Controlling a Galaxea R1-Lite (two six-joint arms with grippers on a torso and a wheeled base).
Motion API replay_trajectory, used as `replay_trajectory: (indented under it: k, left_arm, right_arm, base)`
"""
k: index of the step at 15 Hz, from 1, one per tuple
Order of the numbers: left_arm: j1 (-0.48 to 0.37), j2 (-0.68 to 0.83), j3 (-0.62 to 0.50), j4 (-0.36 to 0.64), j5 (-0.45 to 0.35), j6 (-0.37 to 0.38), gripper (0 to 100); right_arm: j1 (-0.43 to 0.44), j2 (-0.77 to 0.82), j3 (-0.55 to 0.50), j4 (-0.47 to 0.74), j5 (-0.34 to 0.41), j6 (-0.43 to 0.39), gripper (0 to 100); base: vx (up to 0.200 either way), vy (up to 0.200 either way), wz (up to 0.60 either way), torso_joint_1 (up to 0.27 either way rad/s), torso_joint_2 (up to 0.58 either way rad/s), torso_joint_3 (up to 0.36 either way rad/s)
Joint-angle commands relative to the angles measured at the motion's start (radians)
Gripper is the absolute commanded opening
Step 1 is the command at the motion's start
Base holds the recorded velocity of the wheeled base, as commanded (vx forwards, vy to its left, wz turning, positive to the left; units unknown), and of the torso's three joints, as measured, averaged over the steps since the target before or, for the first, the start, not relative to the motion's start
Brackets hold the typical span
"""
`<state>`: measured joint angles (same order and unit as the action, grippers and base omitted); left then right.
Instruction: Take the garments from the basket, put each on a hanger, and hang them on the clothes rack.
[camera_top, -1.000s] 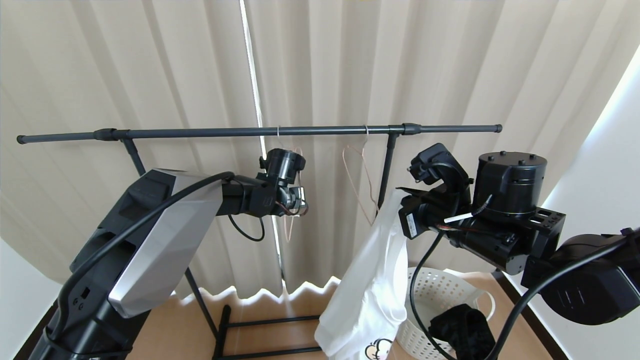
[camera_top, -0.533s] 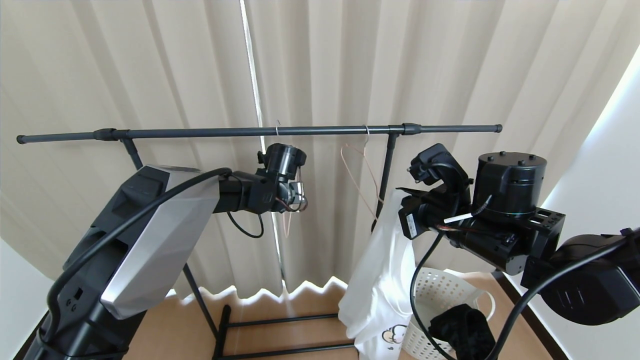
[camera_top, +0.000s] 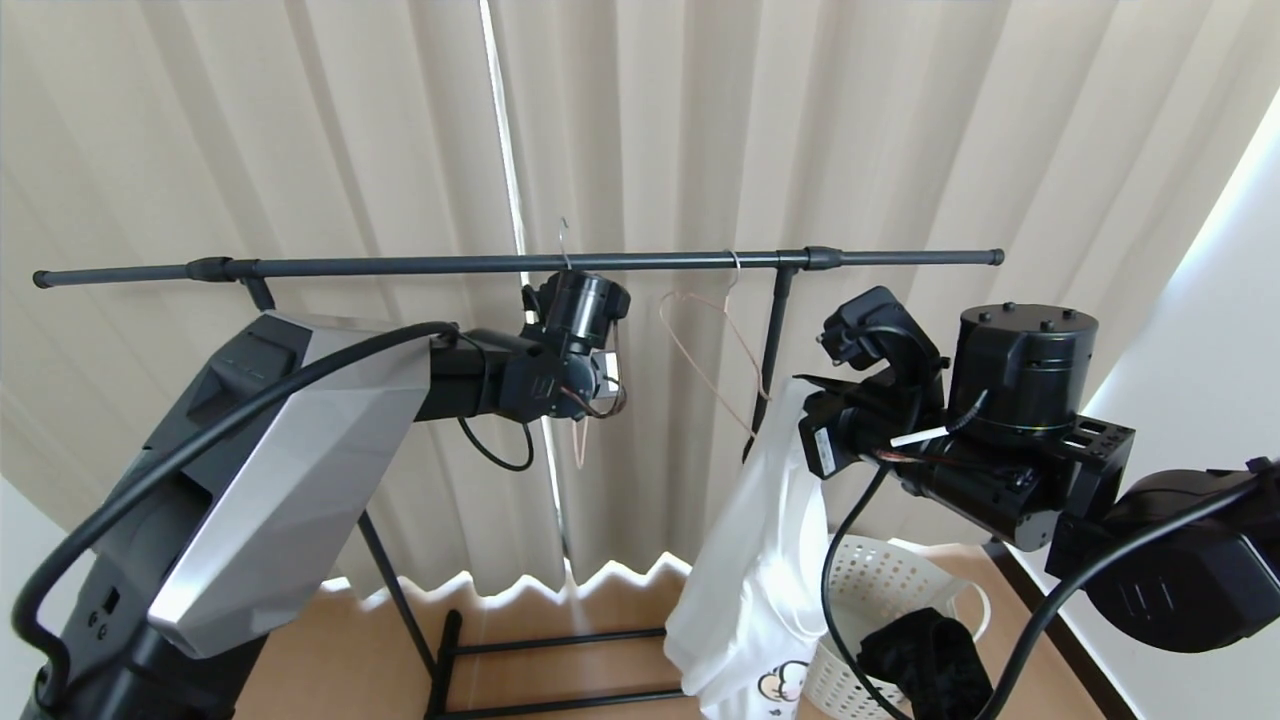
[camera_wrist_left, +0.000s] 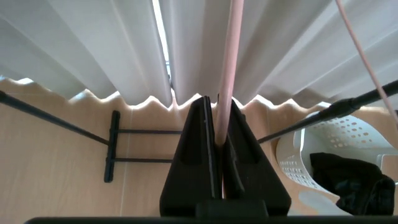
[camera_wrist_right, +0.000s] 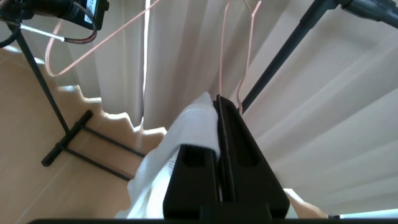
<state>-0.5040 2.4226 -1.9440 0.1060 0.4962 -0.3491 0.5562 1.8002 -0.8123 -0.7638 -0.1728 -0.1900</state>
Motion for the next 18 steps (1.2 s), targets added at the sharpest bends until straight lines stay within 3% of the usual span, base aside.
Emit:
replay_trajectory:
  k: [1, 4, 8, 12, 14, 15, 16, 18]
  left_arm:
    - [-0.021, -0.06, 0.065, 0.0, 0.004, 0.002, 0]
    - [-0.045, -0.135, 0.145, -0.002, 0.004, 0.002, 0]
    - [-0.102, -0.277, 0.355, -0.014, 0.018, -0.002, 0]
    - [-0.162, -0.496, 0.718, -0.121, 0.016, 0.012, 0]
    - [-0.169, -0.623, 0.97, -0.267, 0.013, 0.105, 0]
    - [-0.169, -0.623, 0.97, -0.267, 0.013, 0.105, 0]
    - [-0.169, -0.715, 1.185, -0.46, 0.005, 0.188, 0]
    - [-0.163, -0.789, 1.369, -0.641, -0.036, 0.257, 0]
  right_arm:
    - [0.001, -0.004, -0.001, 0.0, -0.001, 0.0, 0]
    - [-0.001, -0.005, -0.002, 0.0, 0.001, 0.0, 0]
    - [-0.001, -0.005, -0.002, 0.0, -0.001, 0.0, 0]
    - [-0.005, -0.007, -0.008, 0.0, -0.016, -0.003, 0]
    - [-0.005, 0.004, -0.019, -0.002, -0.113, -0.049, 0]
    - [-0.005, 0.004, -0.019, -0.002, -0.113, -0.049, 0]
    - [-0.005, 0.002, -0.018, 0.0, -0.119, -0.051, 0]
    - [-0.005, 0.001, -0.021, 0.0, -0.126, -0.052, 0]
  base:
    - [0.0, 0.0, 0.0, 0.0, 0.0, 0.0]
    - [0.0, 0.0, 0.0, 0.0, 0.0, 0.0]
    - [0.0, 0.0, 0.0, 0.0, 0.0, 0.0]
    - [0.0, 0.0, 0.0, 0.0, 0.0, 0.0]
    - [0.0, 0.0, 0.0, 0.0, 0.0, 0.0]
    - [0.0, 0.0, 0.0, 0.0, 0.0, 0.0]
    - [0.0, 0.0, 0.0, 0.0, 0.0, 0.0]
    - [0.0, 0.0, 0.0, 0.0, 0.0, 0.0]
